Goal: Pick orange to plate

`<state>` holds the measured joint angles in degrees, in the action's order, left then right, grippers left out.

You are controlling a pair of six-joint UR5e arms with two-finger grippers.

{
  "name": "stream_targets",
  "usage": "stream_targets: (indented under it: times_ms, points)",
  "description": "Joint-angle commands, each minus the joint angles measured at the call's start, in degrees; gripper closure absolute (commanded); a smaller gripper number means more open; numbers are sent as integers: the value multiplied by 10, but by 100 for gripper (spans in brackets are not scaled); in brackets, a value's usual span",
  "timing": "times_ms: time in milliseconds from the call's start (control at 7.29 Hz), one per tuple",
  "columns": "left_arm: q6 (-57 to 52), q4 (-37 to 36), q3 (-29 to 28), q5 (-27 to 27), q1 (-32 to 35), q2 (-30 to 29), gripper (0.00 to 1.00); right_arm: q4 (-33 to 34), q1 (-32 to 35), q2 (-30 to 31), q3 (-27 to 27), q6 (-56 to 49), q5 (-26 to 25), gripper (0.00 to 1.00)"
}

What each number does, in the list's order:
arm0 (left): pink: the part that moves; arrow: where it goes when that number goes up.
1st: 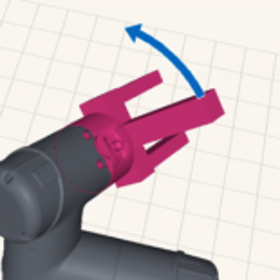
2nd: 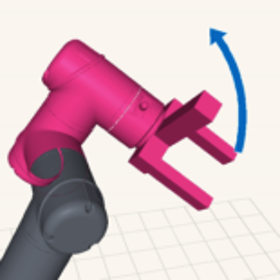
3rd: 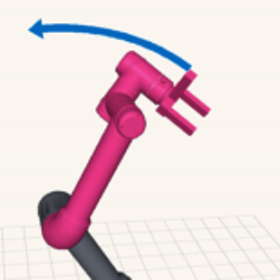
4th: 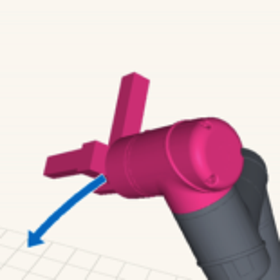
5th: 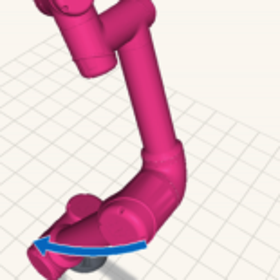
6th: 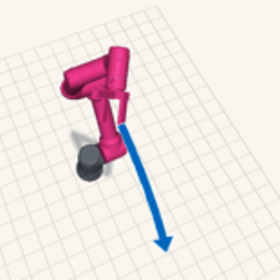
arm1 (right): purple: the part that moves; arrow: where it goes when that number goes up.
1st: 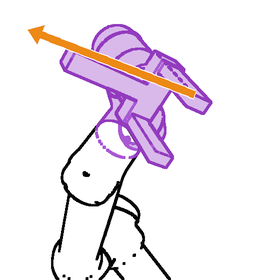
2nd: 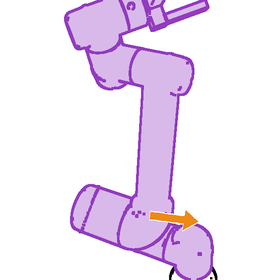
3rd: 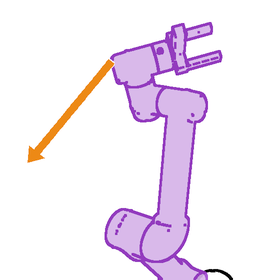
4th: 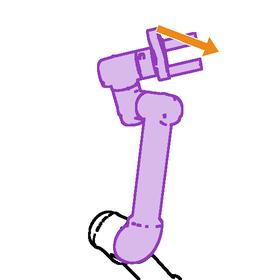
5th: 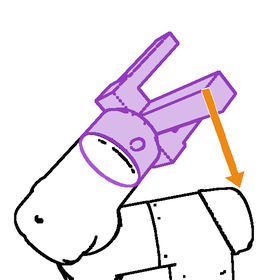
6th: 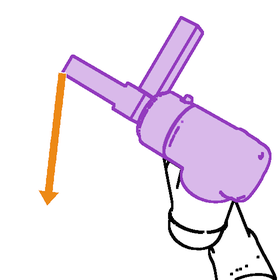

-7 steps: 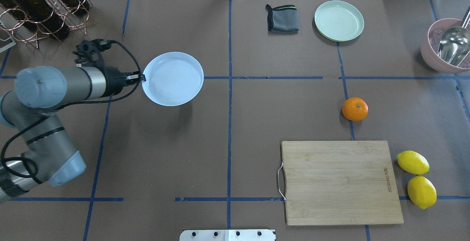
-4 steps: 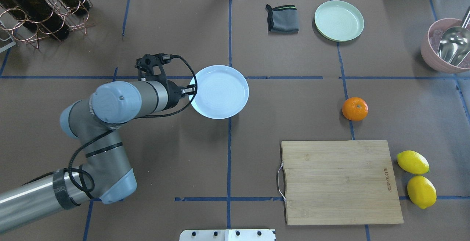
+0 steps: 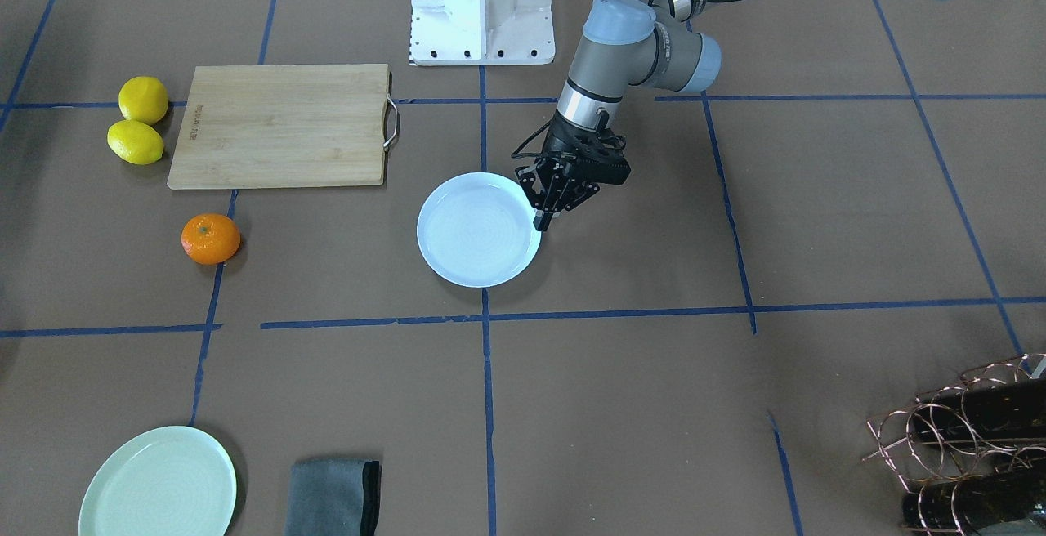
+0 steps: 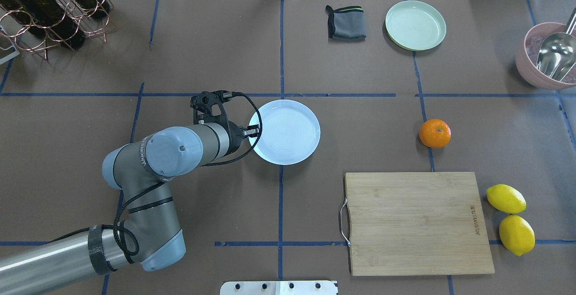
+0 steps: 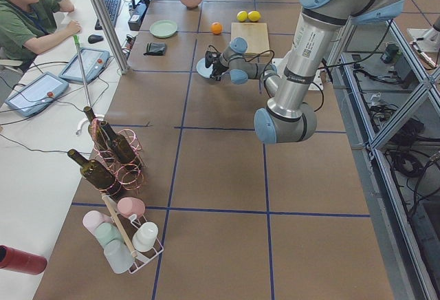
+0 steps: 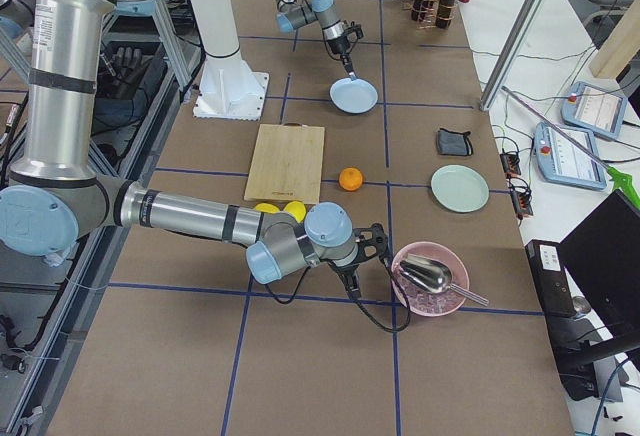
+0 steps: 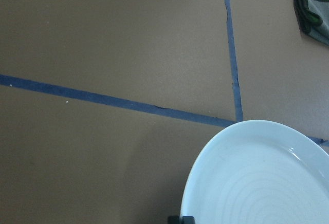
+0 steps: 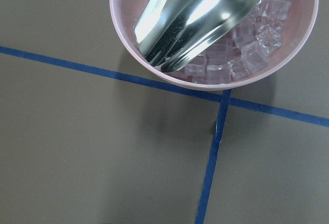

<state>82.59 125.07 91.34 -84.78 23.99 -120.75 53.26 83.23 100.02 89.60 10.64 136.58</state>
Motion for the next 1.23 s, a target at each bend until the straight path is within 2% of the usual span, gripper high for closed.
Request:
stream_targets:
  times_ms: [0,137,274,411,548,685,823,960,1097]
  points:
    - [0,0,-1,1,-8,1,75,0,0,0,-1,0,0,0]
    - [0,0,-1,1,-8,1,60,0,0,0,-1,0,0,0]
    - [-2,-1,1,2,-8,4,1,0,0,0,-1,0,0,0]
    - [-16,-4,17,1,-5,8,0,0,0,0,-1,0,0,0]
    - [-87,-27,53,-3,6,17,0,-10,0,-2,1,0,1,0]
    - [-158,-96,109,-32,43,29,0,-33,0,-3,2,9,2,0]
    - [-233,-180,167,-109,99,45,0,-41,0,-3,8,10,3,0]
    - [-326,-218,211,-162,157,73,0,-42,-3,-8,13,5,4,0]
    - [-347,-218,225,-232,224,115,0,-57,-10,-14,25,7,4,0]
